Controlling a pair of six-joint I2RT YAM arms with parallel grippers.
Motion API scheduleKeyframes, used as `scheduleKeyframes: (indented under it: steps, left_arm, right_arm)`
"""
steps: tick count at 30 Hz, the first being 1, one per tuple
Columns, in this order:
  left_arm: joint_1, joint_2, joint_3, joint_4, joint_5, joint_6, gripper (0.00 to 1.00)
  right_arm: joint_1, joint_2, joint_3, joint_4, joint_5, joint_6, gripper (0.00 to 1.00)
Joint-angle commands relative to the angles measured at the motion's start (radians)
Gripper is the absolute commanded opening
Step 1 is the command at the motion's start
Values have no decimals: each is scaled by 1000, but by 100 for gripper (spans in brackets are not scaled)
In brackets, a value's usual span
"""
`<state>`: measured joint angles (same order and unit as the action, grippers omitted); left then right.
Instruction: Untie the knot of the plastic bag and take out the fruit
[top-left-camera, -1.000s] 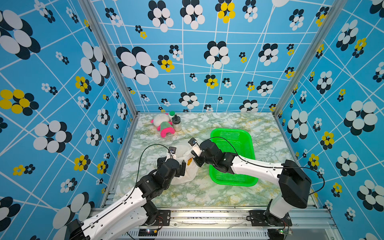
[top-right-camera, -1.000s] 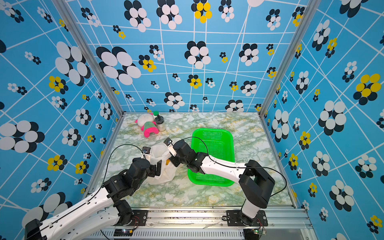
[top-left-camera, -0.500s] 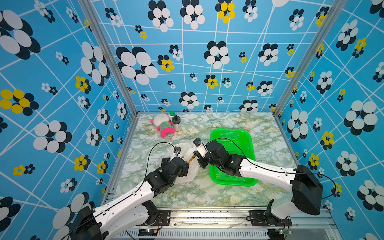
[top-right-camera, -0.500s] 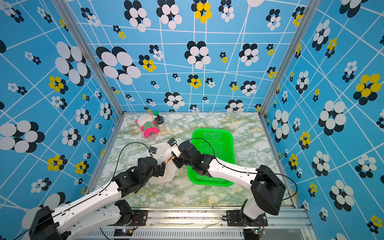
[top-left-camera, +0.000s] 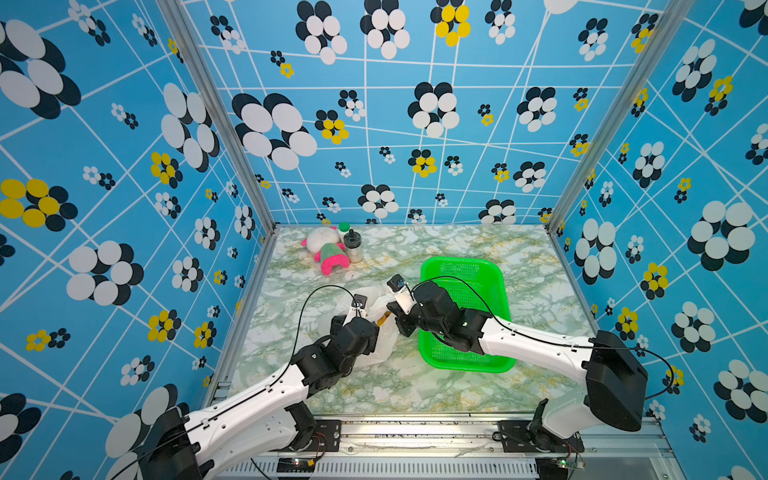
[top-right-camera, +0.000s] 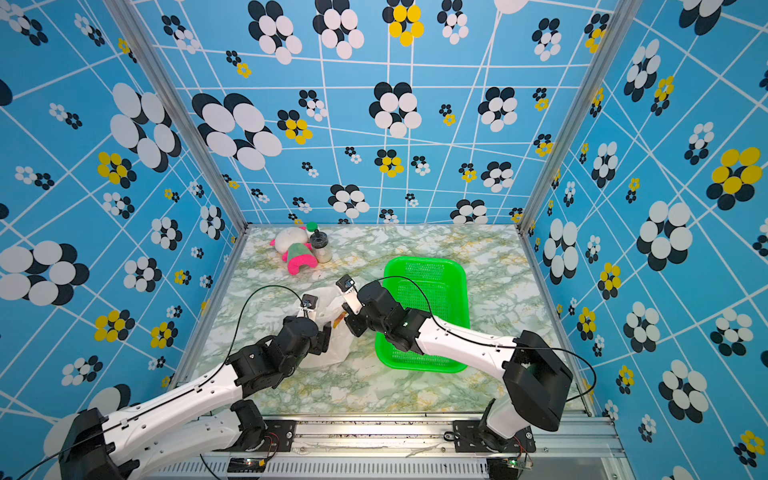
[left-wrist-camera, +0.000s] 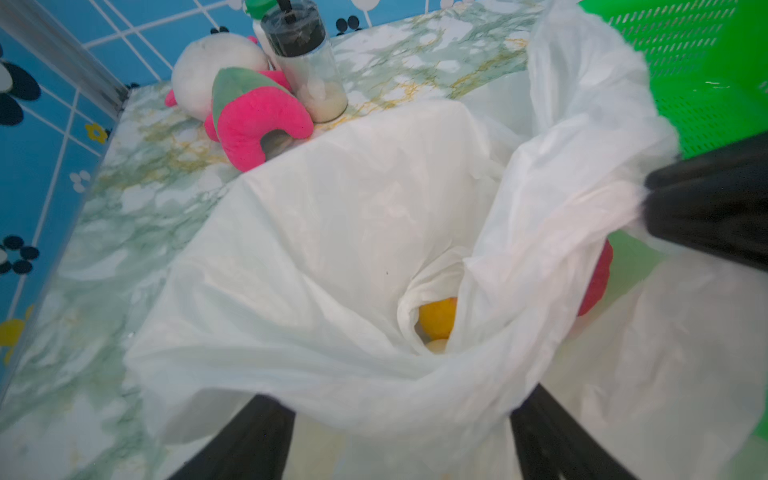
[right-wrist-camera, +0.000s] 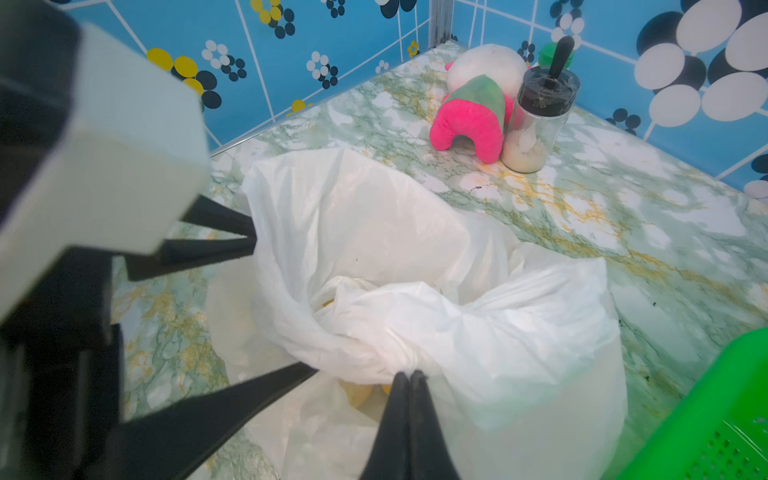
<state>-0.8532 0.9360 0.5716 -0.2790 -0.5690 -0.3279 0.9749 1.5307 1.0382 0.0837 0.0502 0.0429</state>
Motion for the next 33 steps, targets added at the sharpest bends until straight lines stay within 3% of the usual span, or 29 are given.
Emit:
scheduleKeyframes:
  steps: [1,3,4,11,19,27,29,33]
  left_arm:
    - [4,-2,25,50,-32,6,22]
    - [8,-21,27,66,-15,3,6]
    - [11,-35,29,71,-13,-3,3]
    - [104,-142,46,37,51,-40,0]
    - [323,-249,29,-22,179,-125,0]
    - [403,-283,28,-34,237,-153,0]
    - [404,-294,29,-30,267,-140,0]
    - [402,-290,29,1,420,-89,0]
  right_arm:
    - [5,-30,-29,36,34,15,0]
    - [3,-26,-33,36,62,22,0]
    - [2,-24,-34,37,76,28,0]
    - [-41,-31,-50,47,181,94,0]
    - [-132,-109,-128,78,280,239,0]
    - [-140,-182,-228,155,327,272,0]
    - [-141,-215,-259,181,286,254,14]
    - [-136,-238,-252,165,210,195,59]
